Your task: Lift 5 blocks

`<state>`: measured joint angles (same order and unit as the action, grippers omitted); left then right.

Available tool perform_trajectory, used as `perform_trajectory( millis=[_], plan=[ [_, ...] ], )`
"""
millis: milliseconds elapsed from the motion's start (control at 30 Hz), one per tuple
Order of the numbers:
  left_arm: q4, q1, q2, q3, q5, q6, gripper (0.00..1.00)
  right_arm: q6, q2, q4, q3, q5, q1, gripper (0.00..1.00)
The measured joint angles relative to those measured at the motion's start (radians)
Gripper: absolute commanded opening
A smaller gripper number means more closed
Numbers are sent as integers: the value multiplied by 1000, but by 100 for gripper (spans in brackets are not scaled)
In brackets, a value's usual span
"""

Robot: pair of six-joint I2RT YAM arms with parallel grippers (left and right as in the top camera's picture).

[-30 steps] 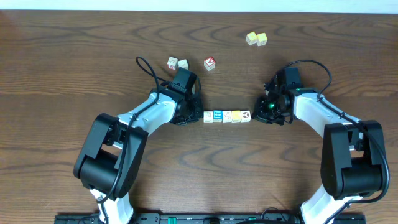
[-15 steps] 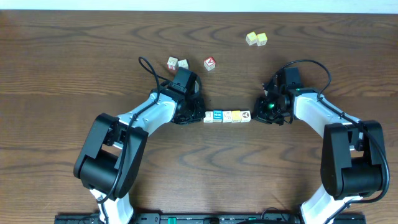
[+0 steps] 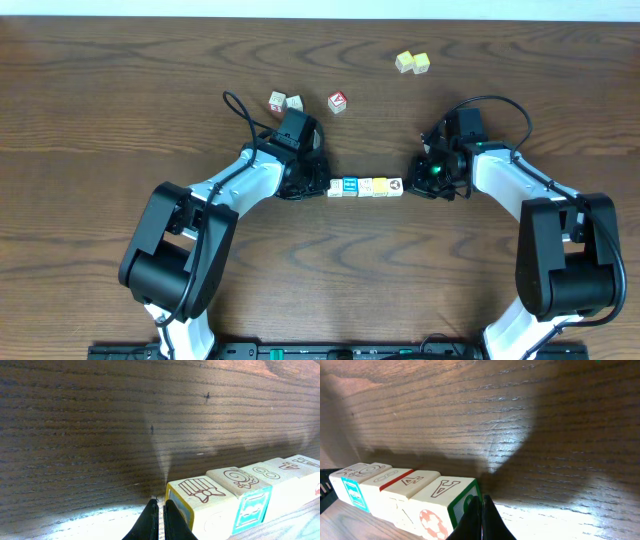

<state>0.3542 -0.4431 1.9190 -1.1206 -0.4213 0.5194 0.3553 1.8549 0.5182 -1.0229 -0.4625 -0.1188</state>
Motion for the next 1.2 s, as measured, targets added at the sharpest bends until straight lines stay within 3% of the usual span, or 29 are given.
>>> perform_trajectory(
  millis=[1200],
  plan=[
    [24, 0, 0, 0, -3, -4, 7, 111, 0, -27, 0, -5, -2, 1]
  ],
)
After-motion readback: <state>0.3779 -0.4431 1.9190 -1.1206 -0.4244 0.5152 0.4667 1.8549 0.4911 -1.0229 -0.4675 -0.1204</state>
